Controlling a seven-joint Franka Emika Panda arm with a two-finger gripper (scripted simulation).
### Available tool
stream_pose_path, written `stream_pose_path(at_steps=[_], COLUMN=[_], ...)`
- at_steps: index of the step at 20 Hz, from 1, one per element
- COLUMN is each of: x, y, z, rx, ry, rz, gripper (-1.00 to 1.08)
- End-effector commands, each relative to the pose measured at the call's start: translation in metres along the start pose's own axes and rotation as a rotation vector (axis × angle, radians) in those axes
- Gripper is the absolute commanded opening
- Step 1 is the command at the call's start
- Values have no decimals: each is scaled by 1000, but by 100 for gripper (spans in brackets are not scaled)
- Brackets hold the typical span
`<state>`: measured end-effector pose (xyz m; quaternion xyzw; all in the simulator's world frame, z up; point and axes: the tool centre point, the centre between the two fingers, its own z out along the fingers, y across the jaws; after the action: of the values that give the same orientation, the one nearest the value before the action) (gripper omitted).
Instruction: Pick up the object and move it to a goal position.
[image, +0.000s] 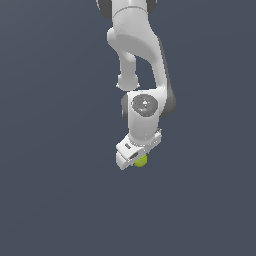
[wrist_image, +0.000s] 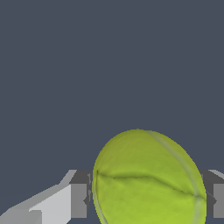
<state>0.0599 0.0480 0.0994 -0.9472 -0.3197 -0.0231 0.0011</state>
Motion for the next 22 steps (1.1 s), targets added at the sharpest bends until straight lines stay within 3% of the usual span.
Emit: stream_pose_path(at_steps=[1, 22], x=[0, -9], y=[9, 87], z=[-22, -229], rx=[-6, -41], ry=[18, 188], rz=[-33, -370], gripper=[-100, -100])
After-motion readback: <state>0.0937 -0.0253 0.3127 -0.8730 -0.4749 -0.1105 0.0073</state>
